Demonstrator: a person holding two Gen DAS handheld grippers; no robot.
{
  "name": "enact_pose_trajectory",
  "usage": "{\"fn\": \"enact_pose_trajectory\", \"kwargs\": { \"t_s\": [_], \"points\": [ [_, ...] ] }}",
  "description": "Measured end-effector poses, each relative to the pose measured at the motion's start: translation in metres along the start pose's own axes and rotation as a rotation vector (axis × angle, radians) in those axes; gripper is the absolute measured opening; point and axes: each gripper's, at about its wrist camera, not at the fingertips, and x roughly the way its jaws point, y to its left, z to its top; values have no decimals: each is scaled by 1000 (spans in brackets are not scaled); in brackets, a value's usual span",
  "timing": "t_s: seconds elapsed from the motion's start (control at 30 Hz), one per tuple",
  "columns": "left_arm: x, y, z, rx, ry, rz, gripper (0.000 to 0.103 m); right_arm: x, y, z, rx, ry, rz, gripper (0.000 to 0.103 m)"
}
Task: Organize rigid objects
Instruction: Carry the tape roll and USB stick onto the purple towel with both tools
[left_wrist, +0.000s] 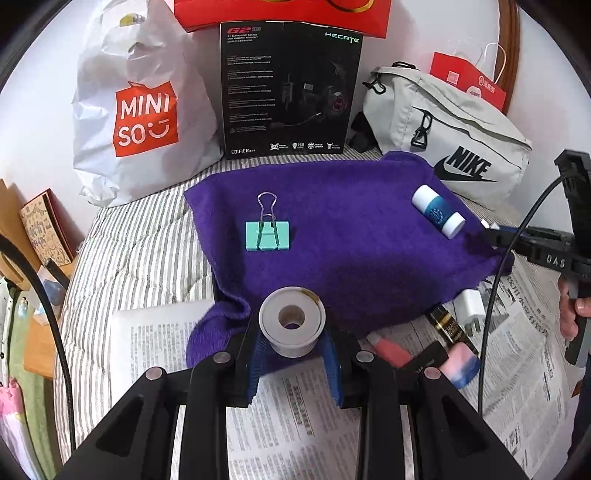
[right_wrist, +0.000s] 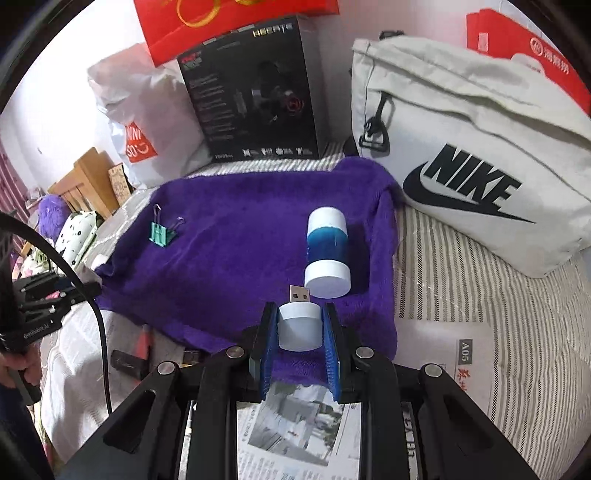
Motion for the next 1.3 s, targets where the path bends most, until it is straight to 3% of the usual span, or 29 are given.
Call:
{"fn": "enact_pose_trajectory", "kwargs": {
  "t_s": [0.47, 0.9, 1.3],
  "points": [
    [30, 7, 28, 5, 19, 13, 28, 28, -7, 10, -38, 55, -12, 24],
    [70, 16, 39, 10, 56, 34, 28, 49, -3, 9, -92, 119, -43, 24],
    [89, 6, 44, 53, 71, 67, 28, 58, 2, 8, -124, 124, -48, 24]
  ]
}}
